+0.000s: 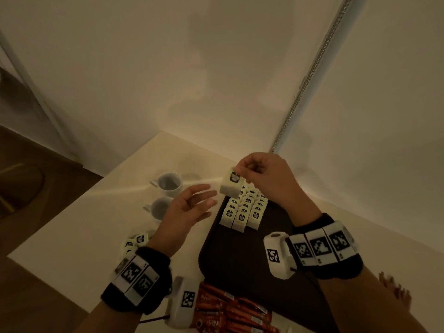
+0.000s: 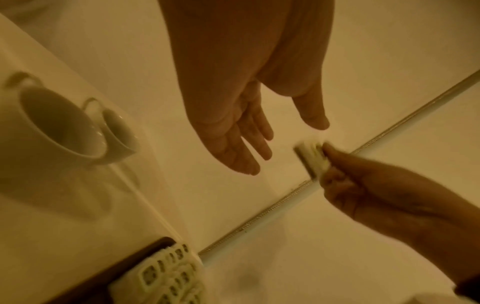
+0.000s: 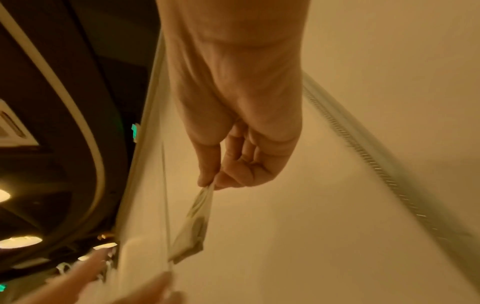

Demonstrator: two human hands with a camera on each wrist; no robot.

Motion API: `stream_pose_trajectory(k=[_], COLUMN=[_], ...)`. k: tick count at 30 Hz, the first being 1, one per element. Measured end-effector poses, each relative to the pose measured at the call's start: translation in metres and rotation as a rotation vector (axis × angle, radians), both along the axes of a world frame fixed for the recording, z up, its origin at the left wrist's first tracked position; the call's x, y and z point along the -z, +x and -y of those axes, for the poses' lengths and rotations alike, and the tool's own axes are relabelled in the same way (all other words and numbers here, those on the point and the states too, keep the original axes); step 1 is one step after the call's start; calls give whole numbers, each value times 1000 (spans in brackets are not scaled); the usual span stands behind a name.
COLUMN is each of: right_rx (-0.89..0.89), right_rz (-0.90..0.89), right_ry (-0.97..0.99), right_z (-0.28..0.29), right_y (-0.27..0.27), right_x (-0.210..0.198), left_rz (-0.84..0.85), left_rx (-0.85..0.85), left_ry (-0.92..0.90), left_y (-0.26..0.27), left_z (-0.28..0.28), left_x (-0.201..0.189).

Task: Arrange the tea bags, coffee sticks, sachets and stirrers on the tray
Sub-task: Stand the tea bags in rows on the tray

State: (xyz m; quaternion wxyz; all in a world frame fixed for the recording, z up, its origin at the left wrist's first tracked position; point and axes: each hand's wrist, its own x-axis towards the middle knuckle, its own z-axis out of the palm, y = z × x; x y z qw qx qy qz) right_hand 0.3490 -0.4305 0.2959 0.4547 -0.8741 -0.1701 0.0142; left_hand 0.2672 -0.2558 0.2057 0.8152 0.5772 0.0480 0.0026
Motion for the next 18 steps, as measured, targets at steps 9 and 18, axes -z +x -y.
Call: stream_pose_trajectory(k=[9, 18], right_rx=[66, 33], right_rz=[-288, -485], right_ry=[-302, -373], right_z=[75, 88], right_y=[20, 23], right_x=[136, 197], left_rz=[-268, -466], left_rx=[-125, -235], left_ry=[134, 138], left_y=[-52, -92], left_z=[-67, -93], left_x=[58, 84])
